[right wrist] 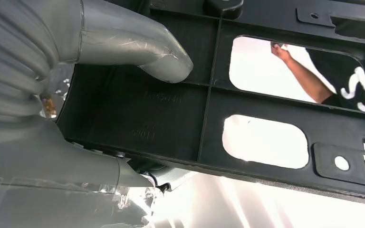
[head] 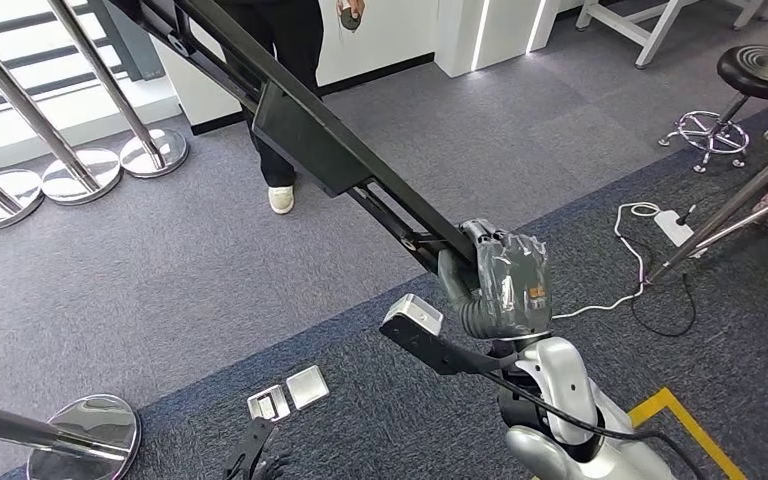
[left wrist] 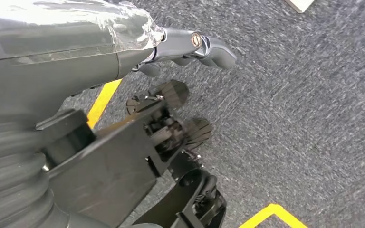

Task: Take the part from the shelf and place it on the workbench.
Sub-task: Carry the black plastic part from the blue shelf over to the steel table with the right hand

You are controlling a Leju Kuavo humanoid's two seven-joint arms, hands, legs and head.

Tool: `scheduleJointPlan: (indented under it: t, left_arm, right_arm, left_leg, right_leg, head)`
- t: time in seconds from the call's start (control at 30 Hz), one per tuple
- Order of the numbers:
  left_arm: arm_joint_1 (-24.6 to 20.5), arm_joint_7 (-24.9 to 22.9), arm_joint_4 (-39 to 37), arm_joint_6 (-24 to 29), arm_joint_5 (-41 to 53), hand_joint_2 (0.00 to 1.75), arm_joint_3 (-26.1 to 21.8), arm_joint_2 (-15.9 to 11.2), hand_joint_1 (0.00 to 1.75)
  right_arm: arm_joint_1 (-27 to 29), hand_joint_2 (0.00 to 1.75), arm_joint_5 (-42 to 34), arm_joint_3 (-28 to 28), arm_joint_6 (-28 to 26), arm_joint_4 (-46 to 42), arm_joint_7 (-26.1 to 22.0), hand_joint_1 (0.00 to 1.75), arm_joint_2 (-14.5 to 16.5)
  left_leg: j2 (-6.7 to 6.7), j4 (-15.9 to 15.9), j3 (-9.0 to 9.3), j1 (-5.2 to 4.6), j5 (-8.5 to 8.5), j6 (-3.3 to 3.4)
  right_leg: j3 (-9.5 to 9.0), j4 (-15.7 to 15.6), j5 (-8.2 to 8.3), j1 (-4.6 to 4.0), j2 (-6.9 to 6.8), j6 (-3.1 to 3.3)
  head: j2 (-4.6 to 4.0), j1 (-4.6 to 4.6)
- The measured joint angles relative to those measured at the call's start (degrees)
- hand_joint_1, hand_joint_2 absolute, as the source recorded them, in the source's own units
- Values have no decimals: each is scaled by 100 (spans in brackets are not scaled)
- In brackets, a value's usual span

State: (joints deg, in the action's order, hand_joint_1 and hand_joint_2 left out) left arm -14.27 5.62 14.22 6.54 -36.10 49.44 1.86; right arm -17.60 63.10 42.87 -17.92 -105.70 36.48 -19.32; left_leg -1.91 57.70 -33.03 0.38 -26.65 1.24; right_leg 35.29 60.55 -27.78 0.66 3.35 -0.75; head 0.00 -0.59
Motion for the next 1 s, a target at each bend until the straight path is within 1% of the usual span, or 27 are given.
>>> scheduleJointPlan:
  t: [0.03, 0.07, 0.1, 0.13, 0.17, 0.2, 0.23, 0.27, 0.3, 0.33, 0.37, 0.43, 0.5, 0.53, 0.57, 0.6, 0.63, 0.67, 0.7, 0.73, 0.77, 0.8, 0.83, 0.87, 0.9, 0.97, 1.0]
  left_arm:
    - [-4, 2, 1, 0, 1, 175, 0, 1, 0]
    - [-1, 4, 1, 0, 0, 175, 0, 1, 0]
    - [4, 4, 1, 0, 0, 175, 0, 0, 0]
    - [9, 4, 1, 0, -1, 175, 0, 0, 0]
    - [10, 4, 1, 0, -1, 175, 0, 0, 0]
    - [10, 4, 1, 0, 0, 175, 0, 1, 0]
    - [8, 4, 1, -1, 0, 175, 0, 1, 0]
    - [7, 3, 1, -2, -2, 175, 0, 1, 0]
    - [5, 1, 1, -4, -7, 175, 0, 1, 0]
    - [4, -4, 1, -8, -16, 175, 0, 1, 0]
    - [6, -15, 1, -10, -26, 175, 0, 0, 0]
    - [21, -58, 1, -15, -39, 175, 1, 0, 0]
    - [46, -116, 1, -14, -37, 175, 1, 0, 0]
    - [65, -140, 1, -4, -36, 175, 1, 0, 0]
    - [96, -156, 0, 18, -39, 175, 0, 0, 0]
    - [143, -171, -1, 44, -44, 175, 0, 0, 0]
    - [207, -187, -1, 66, -50, 175, 1, 0, 0]
    - [273, -202, -2, 82, -55, 175, 2, 0, 0]
    - [330, -213, -3, 88, -58, 175, 3, 0, 0]
    - [368, -220, -4, 92, -62, 175, 5, 0, 0]
    - [388, -222, -5, 98, -67, 175, 6, 0, 0]
    - [394, -222, -7, 109, -76, 175, 7, -1, 0]
    - [397, -215, -8, 122, -87, 175, 7, -1, 0]
    - [399, -205, -9, 139, -98, 175, 7, -2, 0]
    - [400, -190, -10, 154, -108, 175, 7, -2, 0]
    - [384, -158, -10, 175, -119, 175, 7, 1, 0]
    - [368, -143, -10, 178, -123, 175, 6, 4, 0]
  right_arm:
    - [-4, 175, 0, -1, 0, 0, -1, 164, 1]
    - [-9, 175, 0, -1, 0, 0, -1, 164, 1]
    - [-10, 175, -1, -1, 0, 0, -1, 164, 2]
    - [-7, 175, -2, -1, 0, 1, -1, 164, 2]
    - [-4, 175, -4, -1, 0, 1, -1, 164, 2]
    - [-2, 175, -7, -1, 0, 2, 0, 164, 1]
    - [-2, 175, -8, -1, 0, 2, 0, 164, 1]
    - [-3, 175, -9, -1, 0, 2, 0, 164, 0]
    - [-4, 175, -10, -1, 1, 1, 0, 164, 1]
    - [-4, 175, -12, -1, 1, 1, 0, 164, 1]
    - [-5, 175, -13, -1, 2, 1, 0, 164, 2]
    - [-3, 175, -16, -3, 4, 0, 3, 164, -3]
    - [-2, 175, -16, -9, 4, -1, 4, 164, -8]
    - [-2, 175, -15, -13, 3, -2, 3, 164, -8]
    - [3, 175, -15, -16, 2, -2, 2, 164, -8]
    - [13, 175, -15, -19, 2, -2, 1, 164, -8]
    - [30, 175, -15, -21, 2, -2, 1, 164, -8]
    - [50, 175, -15, -24, 2, -2, 1, 164, -9]
    - [67, 175, -14, -27, 2, -2, 2, 164, -9]
    - [79, 175, -10, -32, 2, -2, 4, 164, -9]
    - [85, 175, -5, -38, 2, -2, 6, 164, -9]
    - [87, 175, -1, -43, 1, -2, 8, 164, -9]
    - [89, 175, 3, -47, 1, -2, 7, 164, -8]
    - [91, 175, 5, -49, 0, -2, 5, 164, -8]
    - [93, 175, 6, -50, 0, -2, 3, 164, -7]
    - [97, 175, 8, -54, 0, -2, -3, 164, -7]
    - [96, 175, 10, -58, 0, -2, -7, 164, -8]
  left_leg:
    - [55, -27, 11, 10, 13, 21]
    - [109, -31, 13, 7, 13, 36]
    - [164, -28, 12, 5, 9, 44]
    - [217, -26, 12, 5, 5, 46]
    - [269, -21, 12, 9, -3, 44]
    - [314, -13, 14, 15, -13, 34]
    - [354, 2, 19, 24, -29, 15]
    - [392, 22, 23, 28, -51, -12]
    - [420, 52, 23, 21, -76, -46]
    - [444, 74, 23, 9, -96, -77]
    - [465, 88, 25, -5, -110, -105]
    - [504, 90, 45, -2, -126, -160]
    - [446, 214, 40, 26, -234, -223]
    - [386, 415, -30, 32, -368, -247]
    - [319, 733, -161, 35, -544, -259]
    - [279, 1120, -343, 31, -731, -262]
    - [262, 1491, -526, 29, -874, -260]
    - [253, 1727, -653, 26, -923, -249]
    - [244, 1756, -686, 20, -858, -229]
    - [227, 1551, -612, 14, -685, -200]
    - [171, 1167, -450, 6, -452, -162]
    - [68, 757, -277, -1, -266, -122]
    - [-18, 416, -139, -8, -134, -96]
    - [-84, 212, -58, -19, -78, -79]
    - [-106, 144, -36, -31, -86, -71]
    - [-31, 94, -24, -30, -59, -42]
    - [8, 60, -13, -17, -39, -14]
  right_leg:
    - [114, 261, -161, -5, -114, -22]
    - [279, 612, -350, -3, -208, -46]
    - [463, 994, -519, 6, -249, -68]
    - [609, 1292, -611, 18, -267, -88]
    - [665, 1401, -593, 31, -277, -105]
    - [612, 1284, -468, 43, -295, -119]
    - [450, 951, -265, 55, -334, -129]
    - [249, 531, -87, 61, -417, -139]
    - [82, 175, 45, 52, -478, -123]
    - [-25, -57, 110, 41, -517, -92]
    - [-57, -143, 109, 27, -526, -54]
    - [-53, -140, 110, 6, -447, 36]
    - [-72, -161, 123, 13, -394, 99]
    - [-83, -172, 132, 22, -369, 127]
    - [-87, -175, 134, 23, -342, 145]
    - [-87, -174, 132, 16, -304, 159]
    - [-87, -172, 131, 6, -260, 170]
    - [-87, -169, 129, -5, -210, 175]
    - [-89, -166, 128, -14, -157, 177]
    - [-93, -161, 128, -21, -105, 178]
    - [-98, -158, 126, -24, -57, 176]
    - [-98, -153, 124, -30, -14, 170]
    - [-93, -148, 122, -31, 27, 158]
    - [-85, -146, 122, -27, 60, 139]
    - [-76, -150, 124, -18, 94, 112]
    - [-71, -157, 127, 1, 126, 52]
    - [-55, -114, 88, -5, 72, 26]
  head:
    - [0, 36]
    - [0, 71]
    - [0, 96]
    - [0, 114]
    - [0, 130]
    - [0, 149]
    - [0, 172]
    - [0, 196]
    - [0, 224]
    - [0, 232]
    - [0, 221]
    - [0, 176]
    - [0, 144]
    - [0, 114]
    - [0, 72]
    - [0, 30]
    - [0, 0]
    - [0, -19]
    - [0, -34]
    - [0, -52]
    - [0, -71]
    - [0, -88]
    - [0, -98]
    - [0, -105]
    - [0, -107]
    - [0, -107]
    - [0, -92]
